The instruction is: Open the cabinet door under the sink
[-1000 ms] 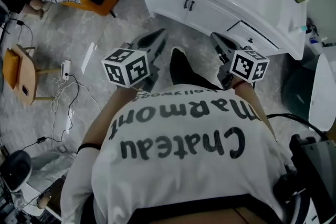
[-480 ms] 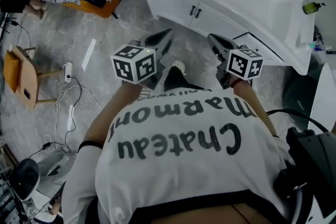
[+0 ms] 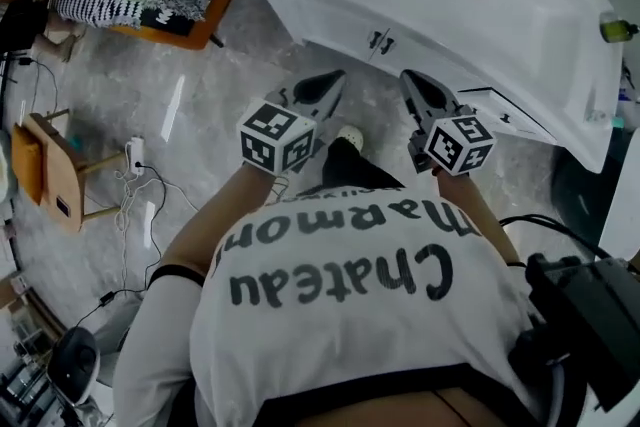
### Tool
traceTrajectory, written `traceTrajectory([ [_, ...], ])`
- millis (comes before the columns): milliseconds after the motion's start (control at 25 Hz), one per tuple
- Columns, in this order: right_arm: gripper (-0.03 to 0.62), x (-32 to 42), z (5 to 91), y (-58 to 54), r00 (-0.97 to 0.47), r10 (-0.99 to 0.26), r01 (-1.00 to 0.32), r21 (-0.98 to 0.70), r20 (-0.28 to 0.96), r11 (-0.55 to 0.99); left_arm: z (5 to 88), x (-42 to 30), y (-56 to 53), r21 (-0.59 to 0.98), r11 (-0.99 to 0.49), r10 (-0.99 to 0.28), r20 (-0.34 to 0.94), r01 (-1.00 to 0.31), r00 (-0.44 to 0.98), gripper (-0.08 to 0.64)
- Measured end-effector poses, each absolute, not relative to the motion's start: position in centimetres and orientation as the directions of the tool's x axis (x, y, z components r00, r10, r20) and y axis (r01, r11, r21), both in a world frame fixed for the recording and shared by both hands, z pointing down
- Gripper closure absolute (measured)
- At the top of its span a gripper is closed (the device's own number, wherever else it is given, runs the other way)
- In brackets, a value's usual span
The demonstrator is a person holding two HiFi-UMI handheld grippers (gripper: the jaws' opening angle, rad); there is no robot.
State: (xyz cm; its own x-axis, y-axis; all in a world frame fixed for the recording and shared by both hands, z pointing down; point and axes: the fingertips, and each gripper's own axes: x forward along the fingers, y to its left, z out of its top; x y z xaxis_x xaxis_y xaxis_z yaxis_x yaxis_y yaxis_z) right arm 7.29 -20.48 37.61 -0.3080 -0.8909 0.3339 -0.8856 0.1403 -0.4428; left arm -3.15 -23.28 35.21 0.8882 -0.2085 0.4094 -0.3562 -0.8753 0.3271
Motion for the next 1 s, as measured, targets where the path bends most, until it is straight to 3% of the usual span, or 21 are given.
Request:
traceTrajectory([
  [240,0.577,8.9,44.6,-23.6,-0.286,-0.905,-0.874,-0.474,0.317,0.11,43.6,0.2,-26.8,0.333,-0.873,-0.184,0.451,-0.356,0.873,0.555],
  [360,0.474,9.3,48.8,-24.6,-0.284,-0.9,-0.874,-0.475,0.331,0.101,48.0,1.8,-27.6,0.359,-0.872,-0.144,0.459,-0.332,0.877,0.524],
  [560,0.474,10.7,54.8,-27.0,-0.246,-0.897,-0.9,-0.429,0.366,0.072,54.3,4.8,-29.2,0.352,-0.885,-0.101,0.496,-0.306,0.862,0.468],
  [760,0.474,11.5,58.9,-28.8,-0.235,-0.883,-0.913,-0.404,0.407,0.057,59.5,7.2,-30.9,0.353,-0.882,-0.067,0.562,-0.313,0.825,0.465],
  [1000,0.477,12.1,58.9,-29.9,-0.212,-0.896,-0.906,-0.423,0.39,0.031,59.7,9.0,-31.5,0.371,-0.879,-0.054,0.549,-0.301,0.834,0.465],
])
